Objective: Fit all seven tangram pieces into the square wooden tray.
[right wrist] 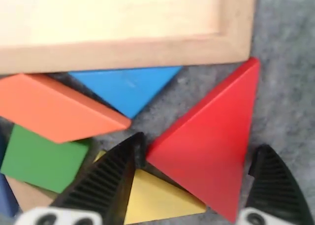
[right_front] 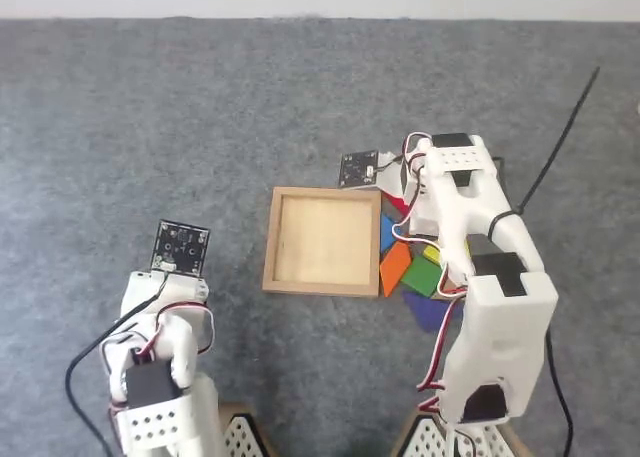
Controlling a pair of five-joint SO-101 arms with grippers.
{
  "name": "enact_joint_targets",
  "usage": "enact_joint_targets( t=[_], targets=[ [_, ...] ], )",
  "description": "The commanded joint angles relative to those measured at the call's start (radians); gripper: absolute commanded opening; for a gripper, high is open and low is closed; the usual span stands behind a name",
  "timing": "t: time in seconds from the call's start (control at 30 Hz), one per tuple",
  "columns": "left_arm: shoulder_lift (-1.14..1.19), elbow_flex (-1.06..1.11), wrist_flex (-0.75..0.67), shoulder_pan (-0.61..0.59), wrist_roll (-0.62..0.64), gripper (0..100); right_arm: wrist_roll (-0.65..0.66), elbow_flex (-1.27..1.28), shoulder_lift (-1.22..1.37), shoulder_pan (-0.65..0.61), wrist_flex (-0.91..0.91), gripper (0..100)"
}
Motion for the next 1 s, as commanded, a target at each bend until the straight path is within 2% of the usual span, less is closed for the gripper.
enact_joint_targets(
  t=[0.0,0.07,0.2,0.27,0.5,0.73,0.97],
  targets=[
    [-0.011,-0.01,-0.034,0.006,-0.015,6,0.02,-0.043,0.004,0.035,-0.007,33.8],
    [-0.011,-0.01,-0.034,0.006,-0.015,6,0.021,-0.043,0.001,0.028,0.01,31.6],
    [-0.011,-0.01,-0.034,0.006,-0.015,6,0.021,-0.043,-0.005,0.021,0.012,16.3],
    [-0.011,-0.01,-0.034,0.006,-0.015,6,0.021,-0.043,-0.005,0.018,0.012,12.1],
    [-0.011,-0.008,-0.034,0.006,-0.015,6,0.017,-0.043,-0.033,0.021,0.019,12.2],
    [-0.011,-0.008,-0.034,0.006,-0.015,6,0.023,-0.043,-0.196,0.012,0.145,12.2],
    [-0.011,-0.008,-0.034,0.006,-0.017,6,0.092,-0.041,-0.355,-0.102,0.28,12.2]
  ],
)
